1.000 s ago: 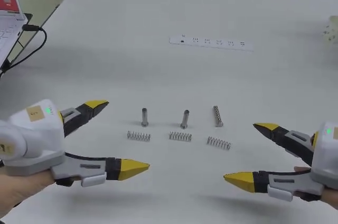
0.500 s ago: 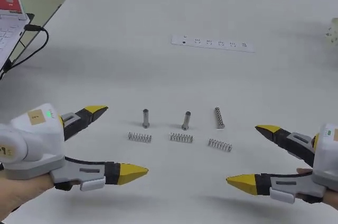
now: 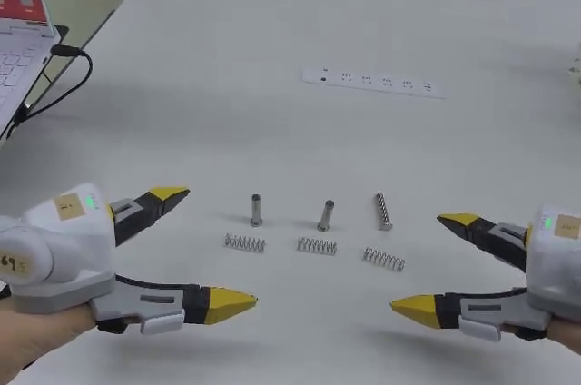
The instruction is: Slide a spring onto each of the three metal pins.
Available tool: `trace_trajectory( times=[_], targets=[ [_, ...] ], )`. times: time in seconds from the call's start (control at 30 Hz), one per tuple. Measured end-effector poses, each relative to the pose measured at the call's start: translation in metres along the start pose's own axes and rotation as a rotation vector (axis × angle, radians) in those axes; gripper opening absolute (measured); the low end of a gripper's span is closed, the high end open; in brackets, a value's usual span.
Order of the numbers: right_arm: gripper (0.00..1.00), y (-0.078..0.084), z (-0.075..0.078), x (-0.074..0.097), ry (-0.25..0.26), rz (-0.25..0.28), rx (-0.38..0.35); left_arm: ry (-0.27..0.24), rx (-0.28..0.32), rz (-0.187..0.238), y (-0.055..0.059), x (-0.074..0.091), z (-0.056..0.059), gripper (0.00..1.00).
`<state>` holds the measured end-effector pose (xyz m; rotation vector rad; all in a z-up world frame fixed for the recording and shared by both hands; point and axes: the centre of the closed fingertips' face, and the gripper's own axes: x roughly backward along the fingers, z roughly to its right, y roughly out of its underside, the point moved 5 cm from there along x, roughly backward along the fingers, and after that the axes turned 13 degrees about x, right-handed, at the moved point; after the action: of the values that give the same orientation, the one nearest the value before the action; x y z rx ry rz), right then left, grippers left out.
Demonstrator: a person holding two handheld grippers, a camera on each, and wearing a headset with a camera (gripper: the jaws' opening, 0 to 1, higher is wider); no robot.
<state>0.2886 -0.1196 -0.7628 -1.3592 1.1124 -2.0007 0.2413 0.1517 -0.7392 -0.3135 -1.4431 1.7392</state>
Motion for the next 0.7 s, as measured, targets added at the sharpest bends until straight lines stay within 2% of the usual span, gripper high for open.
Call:
trace_trajectory(
  times=[0.13, 0.23, 0.43, 0.6, 0.7],
  targets=[
    [0.78, -0.002, 0.014, -0.003, 0.02, -0.013, -0.027, -0.002, 0.004, -0.003, 0.001, 0.001, -0.001, 0.97],
    [0.78, -0.006, 0.022, -0.004, 0.045, -0.017, -0.041, -0.002, 0.006, -0.007, 0.002, 0.001, 0.0, 0.97],
    [0.73, -0.012, 0.038, -0.014, 0.046, -0.029, -0.066, -0.003, 0.019, -0.005, 0.004, 0.002, 0.0, 0.97],
    [0.69, -0.018, 0.044, -0.023, 0.039, -0.042, -0.078, -0.001, 0.019, -0.009, 0.006, 0.003, 0.001, 0.97],
    [0.62, -0.018, 0.047, -0.029, 0.033, -0.065, -0.11, -0.003, 0.023, -0.009, 0.006, 0.003, 0.001, 0.96]
  ],
)
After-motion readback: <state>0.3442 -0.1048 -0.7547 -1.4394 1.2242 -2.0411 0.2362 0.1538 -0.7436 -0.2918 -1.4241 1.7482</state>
